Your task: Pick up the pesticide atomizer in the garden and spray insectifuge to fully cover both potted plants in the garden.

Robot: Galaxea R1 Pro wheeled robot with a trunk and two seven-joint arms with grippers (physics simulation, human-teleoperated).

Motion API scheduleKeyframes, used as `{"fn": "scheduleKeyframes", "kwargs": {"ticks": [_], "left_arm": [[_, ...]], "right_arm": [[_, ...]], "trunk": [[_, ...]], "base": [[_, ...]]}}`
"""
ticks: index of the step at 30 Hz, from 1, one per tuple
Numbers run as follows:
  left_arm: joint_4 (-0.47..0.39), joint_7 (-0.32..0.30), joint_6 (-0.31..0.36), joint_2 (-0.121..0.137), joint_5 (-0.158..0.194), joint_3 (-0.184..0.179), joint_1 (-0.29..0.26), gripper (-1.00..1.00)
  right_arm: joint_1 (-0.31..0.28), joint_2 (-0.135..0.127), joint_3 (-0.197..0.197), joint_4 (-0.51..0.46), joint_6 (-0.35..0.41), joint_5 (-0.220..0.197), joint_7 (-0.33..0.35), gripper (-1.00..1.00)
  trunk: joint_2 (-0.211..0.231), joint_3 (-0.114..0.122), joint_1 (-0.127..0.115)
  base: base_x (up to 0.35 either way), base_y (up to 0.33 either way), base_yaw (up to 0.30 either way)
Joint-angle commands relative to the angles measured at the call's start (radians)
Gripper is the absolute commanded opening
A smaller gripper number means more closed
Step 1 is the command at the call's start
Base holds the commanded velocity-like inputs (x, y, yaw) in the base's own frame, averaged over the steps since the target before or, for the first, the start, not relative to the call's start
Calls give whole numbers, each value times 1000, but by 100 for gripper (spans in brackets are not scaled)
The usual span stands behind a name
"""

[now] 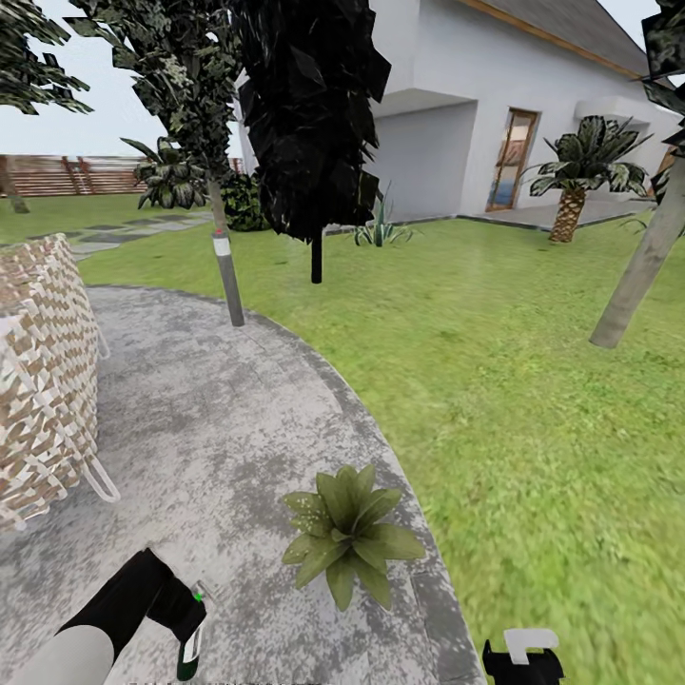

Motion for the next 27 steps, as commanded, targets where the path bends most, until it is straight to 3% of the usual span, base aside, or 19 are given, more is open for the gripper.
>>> {"fn": "scheduleKeyframes", "kwargs": {"ticks": [1, 15, 27], "left_arm": [[-1, -6, 7, -2, -5, 5, -1, -100], [-1, -4, 7, -2, -5, 6, -1, -100], [-1, -3, 7, -2, -5, 5, -1, -100]], "right_arm": [[-1, 1, -8, 2, -4, 10, -4, 100], [-1, 2, -8, 2, -4, 9, -5, 100], [-1, 2, -8, 2, -4, 9, -5, 100]], "trunk": [[0, -2, 0], [0, -2, 0], [0, -2, 0]], "base": [[0, -133, 119], [8, -261, 21], [19, -273, 264]]}}
